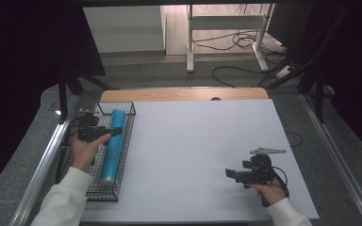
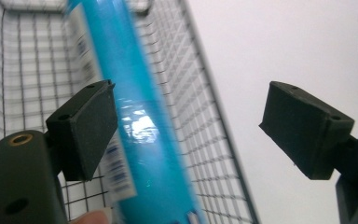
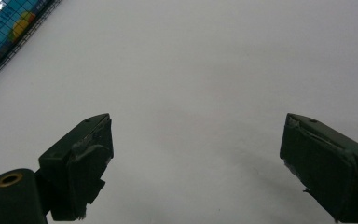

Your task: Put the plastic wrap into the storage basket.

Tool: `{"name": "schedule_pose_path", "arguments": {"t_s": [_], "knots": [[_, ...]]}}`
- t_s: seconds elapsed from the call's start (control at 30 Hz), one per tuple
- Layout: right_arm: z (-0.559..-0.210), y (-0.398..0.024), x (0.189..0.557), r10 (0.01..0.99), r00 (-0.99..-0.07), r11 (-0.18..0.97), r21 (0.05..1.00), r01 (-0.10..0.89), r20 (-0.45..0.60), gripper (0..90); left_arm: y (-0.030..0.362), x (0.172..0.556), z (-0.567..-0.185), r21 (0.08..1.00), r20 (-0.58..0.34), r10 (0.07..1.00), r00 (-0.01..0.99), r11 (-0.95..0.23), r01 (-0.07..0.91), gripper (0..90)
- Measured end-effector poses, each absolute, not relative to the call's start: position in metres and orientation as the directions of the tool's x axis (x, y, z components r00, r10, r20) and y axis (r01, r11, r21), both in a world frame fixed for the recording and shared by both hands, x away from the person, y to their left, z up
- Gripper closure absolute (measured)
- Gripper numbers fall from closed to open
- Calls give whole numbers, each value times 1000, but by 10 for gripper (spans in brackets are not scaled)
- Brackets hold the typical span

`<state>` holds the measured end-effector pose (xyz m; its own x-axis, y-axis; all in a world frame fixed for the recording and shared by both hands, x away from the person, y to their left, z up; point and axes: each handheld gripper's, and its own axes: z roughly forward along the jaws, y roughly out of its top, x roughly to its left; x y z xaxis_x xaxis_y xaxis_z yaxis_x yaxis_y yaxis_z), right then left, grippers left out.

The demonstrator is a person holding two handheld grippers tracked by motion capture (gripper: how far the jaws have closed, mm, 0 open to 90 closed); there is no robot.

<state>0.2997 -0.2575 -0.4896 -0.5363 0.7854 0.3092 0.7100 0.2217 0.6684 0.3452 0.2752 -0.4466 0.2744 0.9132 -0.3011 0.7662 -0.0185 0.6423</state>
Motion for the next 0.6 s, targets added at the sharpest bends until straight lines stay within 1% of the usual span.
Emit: {"name": "schedule_pose_path", "arguments": {"t_s": [0.1,0.17,0.2,0.27,0.33,0.4,0.43,0.47,0.6], "knots": [[-488,-258,299,784,-543,222,681,698,301,101,270,328,-439,676,-256,905,340,-83,732,184],[-487,-258,298,781,-552,222,694,684,294,101,266,306,-431,707,-228,885,405,-136,694,184],[-487,-258,298,781,-552,222,694,684,294,101,266,306,-431,707,-228,885,405,-136,694,186],[-486,-259,297,779,-560,227,707,670,281,101,264,293,-429,716,-212,874,437,-166,679,186],[-485,-259,296,779,-564,224,720,656,272,101,260,276,-428,719,-215,850,482,-196,667,186],[-483,-261,295,779,-568,219,733,644,267,101,257,261,-427,728,-206,839,503,-213,652,187],[-482,-263,294,776,-574,218,741,635,263,101,253,249,-428,737,-222,821,526,-211,642,190],[-482,-263,294,776,-574,218,741,635,263,101,253,249,-428,737,-222,821,526,-211,642,190],[-481,-263,292,773,-588,228,761,607,238,101,232,231,-433,752,-238,782,577,-227,619,189]]}}
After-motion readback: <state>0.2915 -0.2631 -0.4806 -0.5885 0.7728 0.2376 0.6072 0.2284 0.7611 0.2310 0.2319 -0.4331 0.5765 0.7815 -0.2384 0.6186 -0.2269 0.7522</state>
